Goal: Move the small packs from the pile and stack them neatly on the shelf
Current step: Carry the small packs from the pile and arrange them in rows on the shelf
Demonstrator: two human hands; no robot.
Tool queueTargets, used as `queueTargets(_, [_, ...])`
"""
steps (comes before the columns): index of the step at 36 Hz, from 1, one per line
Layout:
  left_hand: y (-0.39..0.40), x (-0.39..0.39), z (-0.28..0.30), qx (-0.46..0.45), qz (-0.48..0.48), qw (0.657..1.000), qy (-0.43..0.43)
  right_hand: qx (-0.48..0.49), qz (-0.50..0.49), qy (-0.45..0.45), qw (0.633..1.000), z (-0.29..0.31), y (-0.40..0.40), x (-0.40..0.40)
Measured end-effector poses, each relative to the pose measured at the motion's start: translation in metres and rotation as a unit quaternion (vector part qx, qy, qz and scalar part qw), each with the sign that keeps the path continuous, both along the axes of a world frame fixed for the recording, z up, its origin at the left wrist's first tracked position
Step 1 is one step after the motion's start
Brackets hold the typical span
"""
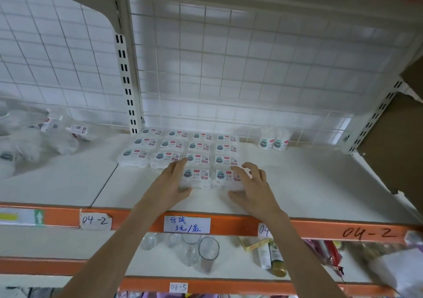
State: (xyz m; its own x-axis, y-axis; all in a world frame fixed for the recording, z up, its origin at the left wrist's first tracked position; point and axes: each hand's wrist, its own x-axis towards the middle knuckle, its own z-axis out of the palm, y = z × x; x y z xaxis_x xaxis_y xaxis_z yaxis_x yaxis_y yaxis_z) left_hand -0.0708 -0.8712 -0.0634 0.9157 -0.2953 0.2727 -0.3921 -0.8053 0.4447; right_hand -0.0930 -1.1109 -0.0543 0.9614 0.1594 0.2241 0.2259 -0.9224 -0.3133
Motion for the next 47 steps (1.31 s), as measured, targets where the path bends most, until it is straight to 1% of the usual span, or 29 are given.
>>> queueTargets(4, [0.002, -0.012, 0.003, 0.061, 0.029, 0.998, -0.015, 0.005, -0.006, -0.081, 0.997, 0.002, 0.0, -0.028])
queueTargets(6, [0.002, -0.019, 0.0, 0.082, 0.038, 0.994, -0.054, -0.011, -0.011, -0.1, 0.995, 0.0, -0.001, -0.045])
queueTargets(8, [-0.001, -0.031, -0.003, 0.062, 0.022, 0.991, -0.12, -0.028, -0.016, -0.1, 0.995, -0.003, 0.0, -0.062])
queueTargets(11, [-0.017, -0.061, -0.005, 0.028, -0.041, 0.977, -0.206, -0.053, -0.026, -0.098, 0.993, -0.008, 0.001, -0.089])
queueTargets(14, [-0.034, -0.095, -0.016, 0.028, -0.075, 0.968, -0.239, -0.066, -0.029, -0.104, 0.992, -0.012, 0.005, -0.115])
queueTargets(18, [-0.043, -0.138, -0.047, 0.053, -0.078, 0.974, -0.204, -0.047, -0.025, -0.103, 0.993, -0.025, 0.009, -0.149])
queueTargets(20, [-0.04, -0.155, -0.062, 0.072, -0.063, 0.979, -0.182, -0.043, -0.021, -0.093, 0.995, -0.032, 0.011, -0.165])
queueTargets(23, [-0.026, -0.179, -0.078, 0.086, -0.008, 0.984, -0.156, -0.048, -0.002, -0.067, 0.997, -0.043, 0.012, -0.189])
queueTargets(27, [-0.003, -0.221, -0.08, 0.097, 0.078, 0.984, -0.125, -0.061, 0.033, -0.028, 0.997, -0.054, 0.016, -0.218])
queueTargets(32, [0.035, -0.287, -0.079, 0.078, 0.171, 0.981, -0.056, -0.048, 0.117, 0.015, 0.992, -0.066, 0.046, -0.242])
queueTargets(36, [0.074, -0.343, -0.071, 0.073, 0.254, 0.964, -0.039, -0.034, 0.206, 0.061, 0.976, -0.064, 0.095, -0.257])
queueTargets(39, [0.112, -0.383, -0.066, 0.074, 0.318, 0.945, -0.008, -0.044, 0.283, 0.085, 0.954, -0.059, 0.138, -0.266])
queueTargets(42, [0.149, -0.421, -0.055, 0.091, 0.389, 0.917, 0.002, -0.023, 0.345, 0.095, 0.934, -0.059, 0.178, -0.273])
queueTargets(47, [0.199, -0.473, -0.051, 0.065, 0.473, 0.878, 0.003, 0.003, 0.413, 0.081, 0.907, -0.06, 0.243, -0.286])
